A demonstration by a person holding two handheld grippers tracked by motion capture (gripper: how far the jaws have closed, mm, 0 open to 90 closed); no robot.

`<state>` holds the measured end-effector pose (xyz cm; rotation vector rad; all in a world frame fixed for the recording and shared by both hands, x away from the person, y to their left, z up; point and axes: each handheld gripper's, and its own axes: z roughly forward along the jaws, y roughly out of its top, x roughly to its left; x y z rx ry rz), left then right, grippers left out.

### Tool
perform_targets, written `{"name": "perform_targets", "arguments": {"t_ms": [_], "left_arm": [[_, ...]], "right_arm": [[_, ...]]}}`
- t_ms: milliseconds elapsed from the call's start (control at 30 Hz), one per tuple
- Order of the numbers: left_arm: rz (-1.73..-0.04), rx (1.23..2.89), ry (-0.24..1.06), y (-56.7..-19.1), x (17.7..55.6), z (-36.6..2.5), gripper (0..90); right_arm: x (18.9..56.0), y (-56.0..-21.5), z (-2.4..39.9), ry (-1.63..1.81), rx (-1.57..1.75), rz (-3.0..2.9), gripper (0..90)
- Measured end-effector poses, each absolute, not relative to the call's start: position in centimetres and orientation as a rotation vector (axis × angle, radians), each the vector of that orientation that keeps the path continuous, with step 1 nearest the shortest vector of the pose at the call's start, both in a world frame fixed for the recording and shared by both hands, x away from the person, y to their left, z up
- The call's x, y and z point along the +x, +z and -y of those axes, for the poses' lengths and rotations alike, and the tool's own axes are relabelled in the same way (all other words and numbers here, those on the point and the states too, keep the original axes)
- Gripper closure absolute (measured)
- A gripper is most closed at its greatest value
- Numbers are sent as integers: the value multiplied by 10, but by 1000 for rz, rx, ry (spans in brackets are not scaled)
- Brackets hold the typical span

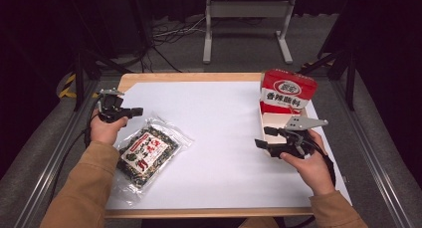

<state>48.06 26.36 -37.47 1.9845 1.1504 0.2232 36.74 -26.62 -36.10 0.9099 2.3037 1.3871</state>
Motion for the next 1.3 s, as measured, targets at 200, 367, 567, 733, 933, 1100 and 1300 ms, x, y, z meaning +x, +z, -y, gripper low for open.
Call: {"name": "perform_targets", "arguments": {"t_ms": [200,367,567,733,933,1100,1300], "left_arm": [[-1147,2011,256,-374,475,-264,900],[-1119,2041,263,-369,468,-265,900],[-1118,2060,220,-373,470,-266,900],[-1125,2061,195,-385,484,-261,646],[-1146,2035,194,-406,506,-256,450],[-1112,2027,140,-417,524,-256,412],[-1074,2097,123,-418,540,-247,327]], "right_arm": [[367,-360,266,1389,904,-2303,395],[369,-361,267,1390,909,-2303,386],[369,-362,265,1389,908,-2306,376],[369,-363,263,1385,906,-2309,369],[370,-363,265,1389,914,-2309,362],[370,-364,267,1387,920,-2307,360],[369,-367,269,1382,933,-2307,358]]}}
